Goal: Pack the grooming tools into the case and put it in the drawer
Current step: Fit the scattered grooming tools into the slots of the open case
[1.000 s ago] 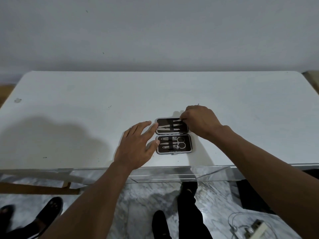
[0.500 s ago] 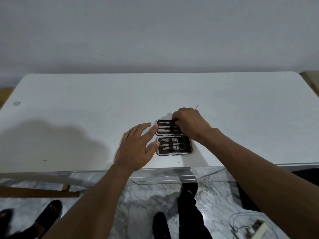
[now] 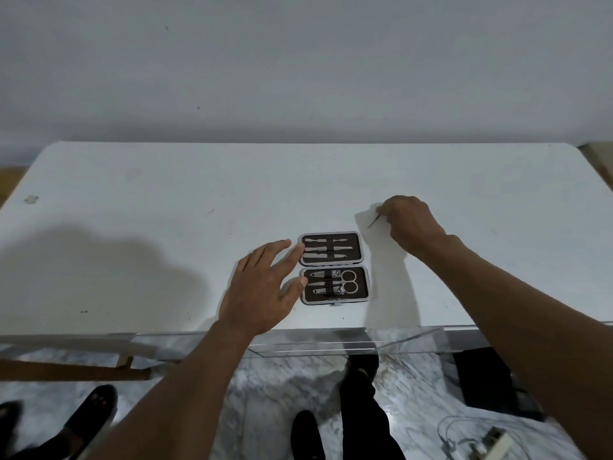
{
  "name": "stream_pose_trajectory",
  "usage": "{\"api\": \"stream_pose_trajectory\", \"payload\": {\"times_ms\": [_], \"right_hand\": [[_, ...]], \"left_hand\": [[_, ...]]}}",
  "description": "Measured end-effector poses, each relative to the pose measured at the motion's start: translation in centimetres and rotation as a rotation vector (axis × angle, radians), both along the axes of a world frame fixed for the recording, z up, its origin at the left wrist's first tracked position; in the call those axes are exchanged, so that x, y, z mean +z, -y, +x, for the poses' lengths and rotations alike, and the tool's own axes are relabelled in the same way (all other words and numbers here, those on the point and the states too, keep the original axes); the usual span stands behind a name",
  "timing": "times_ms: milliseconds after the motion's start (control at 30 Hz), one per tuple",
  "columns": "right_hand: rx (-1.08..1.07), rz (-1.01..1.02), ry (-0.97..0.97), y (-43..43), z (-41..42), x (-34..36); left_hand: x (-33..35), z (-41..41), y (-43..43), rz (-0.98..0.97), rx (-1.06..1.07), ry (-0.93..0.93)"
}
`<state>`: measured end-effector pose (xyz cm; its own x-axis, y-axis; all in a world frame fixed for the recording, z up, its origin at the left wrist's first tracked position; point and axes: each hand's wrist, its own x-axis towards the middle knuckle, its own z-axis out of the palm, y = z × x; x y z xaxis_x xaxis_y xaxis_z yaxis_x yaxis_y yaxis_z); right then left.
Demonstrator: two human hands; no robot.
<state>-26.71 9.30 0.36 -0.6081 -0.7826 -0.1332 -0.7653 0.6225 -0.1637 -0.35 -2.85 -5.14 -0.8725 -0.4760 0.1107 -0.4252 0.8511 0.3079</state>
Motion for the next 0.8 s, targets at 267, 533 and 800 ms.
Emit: {"api": "stream_pose_trajectory", "payload": {"times_ms": [267,533,800], "right_hand": [[-0.017,0.13,-0.055,0.4,0.4,1.1],[-0.077,0.163,0.083,-0.3,1.8,1.7],[0.125,-0.064,0.096,-0.4,4.1,1.8]], "left_hand": [[-0.1,0.0,0.0,-0.01,0.001,0.019],[0.0,0.0,0.0,-0.017,0.003,0.025],[-0.1,0.0,0.0,-0.022,-0.003,0.017]]}}
